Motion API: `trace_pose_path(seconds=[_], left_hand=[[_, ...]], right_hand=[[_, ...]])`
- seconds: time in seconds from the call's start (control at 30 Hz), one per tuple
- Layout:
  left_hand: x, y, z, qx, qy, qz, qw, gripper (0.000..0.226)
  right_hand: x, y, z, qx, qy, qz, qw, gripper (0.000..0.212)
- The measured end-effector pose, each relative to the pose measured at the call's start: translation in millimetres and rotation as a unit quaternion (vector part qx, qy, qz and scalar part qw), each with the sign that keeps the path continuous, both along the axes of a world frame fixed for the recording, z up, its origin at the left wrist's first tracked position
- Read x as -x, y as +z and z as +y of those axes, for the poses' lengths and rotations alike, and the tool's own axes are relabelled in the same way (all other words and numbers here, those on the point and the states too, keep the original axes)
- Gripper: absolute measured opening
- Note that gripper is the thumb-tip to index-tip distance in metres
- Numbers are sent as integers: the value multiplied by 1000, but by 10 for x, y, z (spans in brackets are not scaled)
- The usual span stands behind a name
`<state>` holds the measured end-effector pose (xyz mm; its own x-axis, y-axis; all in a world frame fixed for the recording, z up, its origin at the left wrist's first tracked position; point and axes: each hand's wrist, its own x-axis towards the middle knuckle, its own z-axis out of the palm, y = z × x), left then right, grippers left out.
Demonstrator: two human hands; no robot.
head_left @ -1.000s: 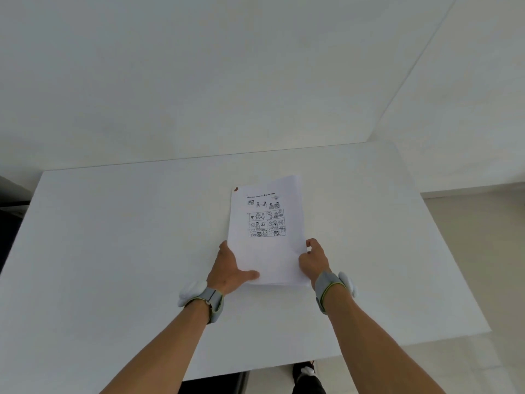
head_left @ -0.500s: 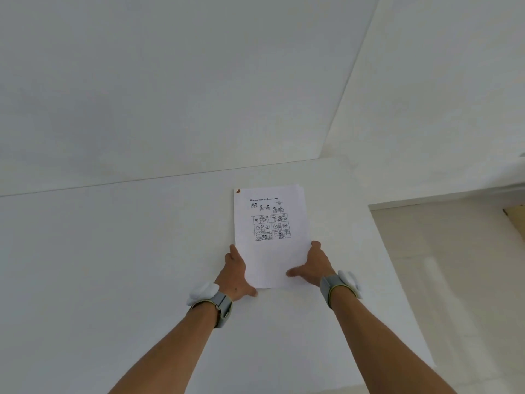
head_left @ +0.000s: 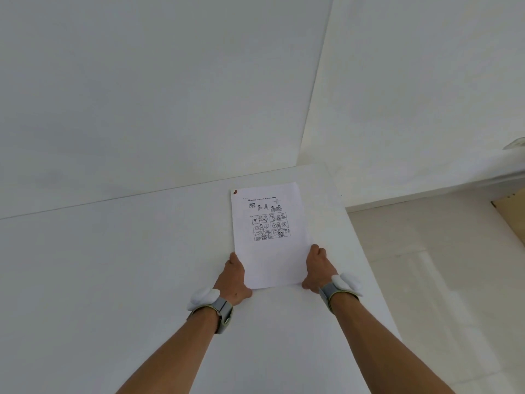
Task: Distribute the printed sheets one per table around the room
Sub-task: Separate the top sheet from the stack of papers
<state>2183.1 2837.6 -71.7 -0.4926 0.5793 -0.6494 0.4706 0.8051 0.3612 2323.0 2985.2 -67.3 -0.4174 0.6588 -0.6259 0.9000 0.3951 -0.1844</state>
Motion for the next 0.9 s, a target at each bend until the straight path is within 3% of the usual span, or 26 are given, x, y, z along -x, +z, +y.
trace_pose_path(seconds=[0.17, 0.3, 0.43, 0.7, 0.9], left_hand=[[71, -18, 57, 14, -21, -4, 1000, 106], [265, -31, 177, 14, 0, 37, 999, 107], [455, -76, 352, -2, 25, 27, 999, 104], [216, -95, 270, 26, -17, 51, 998, 103], [31, -119, 186, 40, -44, 97, 994, 98]], right_hand=[[5, 13, 138, 28, 26, -36, 999, 89], [142, 12, 343, 1, 51, -73, 996, 88], [307, 2, 624, 60, 32, -65, 996, 97], [246, -120, 408, -42, 141, -70, 987, 108], [183, -182, 288, -50, 134, -68, 987, 116]])
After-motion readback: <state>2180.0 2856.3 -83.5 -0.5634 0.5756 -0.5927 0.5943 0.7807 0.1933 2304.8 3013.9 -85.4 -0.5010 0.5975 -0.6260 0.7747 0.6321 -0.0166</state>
